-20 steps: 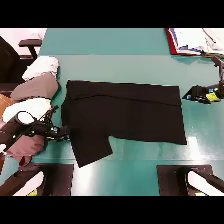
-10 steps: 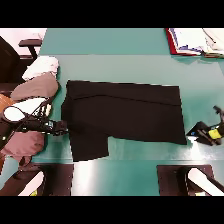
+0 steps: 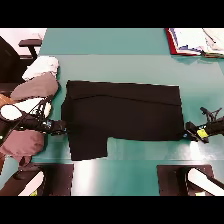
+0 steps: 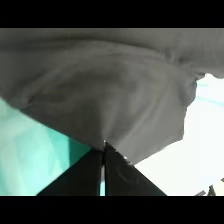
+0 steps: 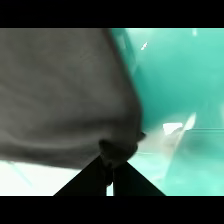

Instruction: Fold the shirts.

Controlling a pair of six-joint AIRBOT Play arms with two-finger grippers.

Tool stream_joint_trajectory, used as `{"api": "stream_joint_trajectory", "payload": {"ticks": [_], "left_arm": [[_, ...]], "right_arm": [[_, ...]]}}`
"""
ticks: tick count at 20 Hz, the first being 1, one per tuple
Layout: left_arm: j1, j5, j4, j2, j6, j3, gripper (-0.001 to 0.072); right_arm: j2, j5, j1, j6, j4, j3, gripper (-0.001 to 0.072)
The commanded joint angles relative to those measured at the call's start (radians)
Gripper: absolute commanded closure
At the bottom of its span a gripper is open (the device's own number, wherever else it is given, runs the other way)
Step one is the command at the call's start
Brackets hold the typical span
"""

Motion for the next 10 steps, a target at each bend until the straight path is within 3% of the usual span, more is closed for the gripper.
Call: {"api": "stream_joint_trajectory", "payload": {"ticks": [1,4,6,10], "left_arm": [[0.000,-0.112,0.031,0.058,-0.029,0.032,0.0687],[0.000,-0.235,0.026,0.168,-0.100,0.047,0.0687],[0.000,-0.250,0.026,0.183,-0.112,0.082,0.0687],[0.000,-0.048,0.030,0.136,-0.087,0.132,0.0687]], "right_arm": [[0.097,0.133,0.058,0.002,-0.089,0.064,0.0697],[0.240,0.237,0.058,0.014,-0.188,0.107,0.0698],[0.295,0.246,0.061,0.029,-0.182,0.138,0.0698],[0.213,0.158,0.164,0.085,-0.158,0.270,0.0698]]}}
